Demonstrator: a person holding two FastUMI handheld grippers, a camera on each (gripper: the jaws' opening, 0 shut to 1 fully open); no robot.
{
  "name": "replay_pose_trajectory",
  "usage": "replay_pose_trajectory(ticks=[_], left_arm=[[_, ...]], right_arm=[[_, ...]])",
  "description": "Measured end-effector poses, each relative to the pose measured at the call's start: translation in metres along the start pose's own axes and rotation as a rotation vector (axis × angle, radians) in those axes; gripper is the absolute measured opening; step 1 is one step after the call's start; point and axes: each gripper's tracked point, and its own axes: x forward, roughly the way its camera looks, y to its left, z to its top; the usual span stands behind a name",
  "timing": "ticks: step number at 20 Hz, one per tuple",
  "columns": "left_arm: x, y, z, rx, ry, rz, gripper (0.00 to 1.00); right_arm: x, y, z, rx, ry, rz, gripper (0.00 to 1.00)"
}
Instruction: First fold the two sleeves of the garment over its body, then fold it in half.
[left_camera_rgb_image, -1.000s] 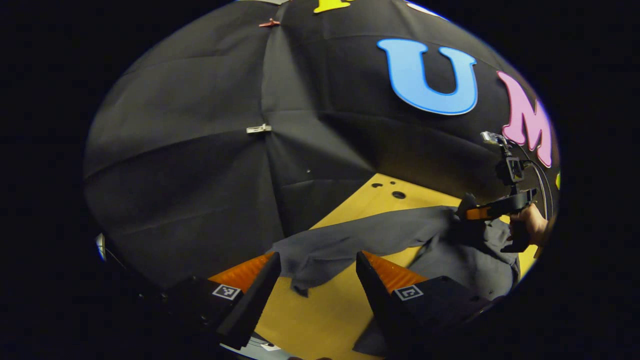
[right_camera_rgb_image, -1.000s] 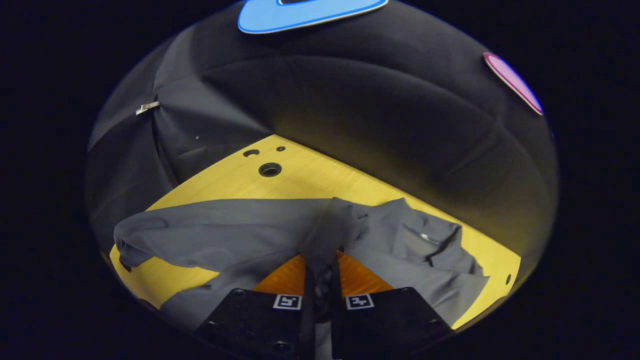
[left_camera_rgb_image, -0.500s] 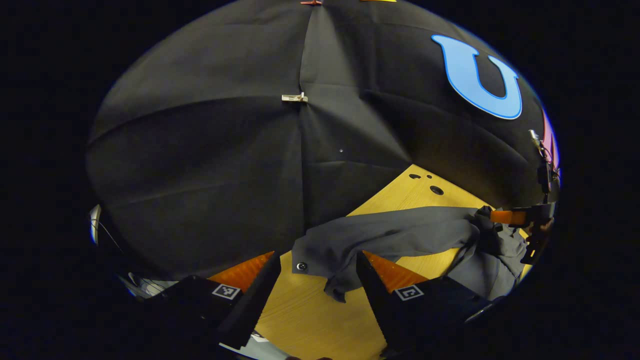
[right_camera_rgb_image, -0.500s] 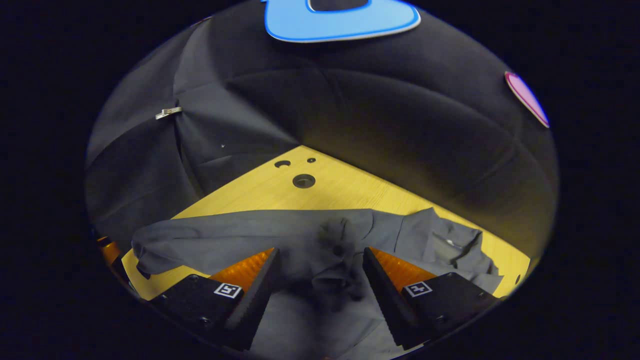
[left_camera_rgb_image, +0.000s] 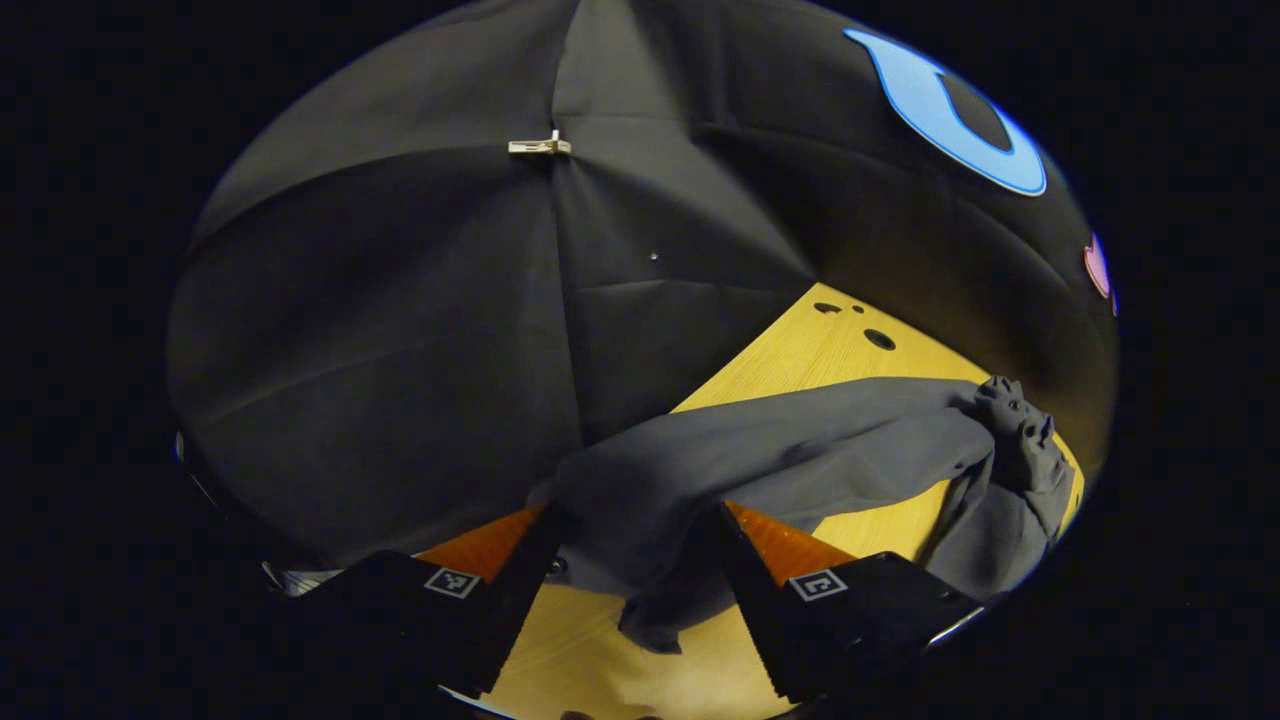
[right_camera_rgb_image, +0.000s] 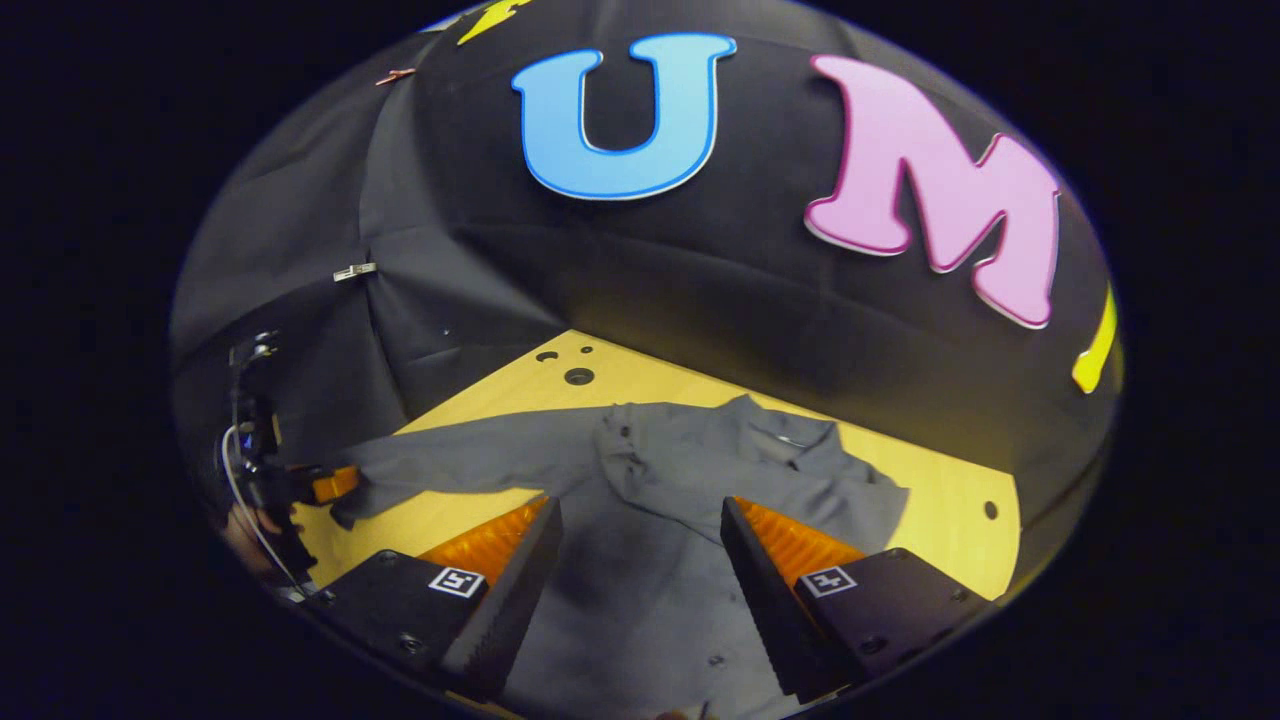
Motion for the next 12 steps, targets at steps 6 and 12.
replay_pose_trajectory(ticks=[6, 12], left_arm=[[0.017, 0.0, -0.012, 0.06, 0.067, -0.002, 0.96], [0.02, -0.006, -0.019, 0.12, 0.128, -0.045, 0.94]], right_arm=[[-0.09, -0.049, -0.009, 0.064, -0.045, -0.138, 0.98], [-0.137, -0.076, -0.026, 0.154, -0.045, -0.236, 0.98]])
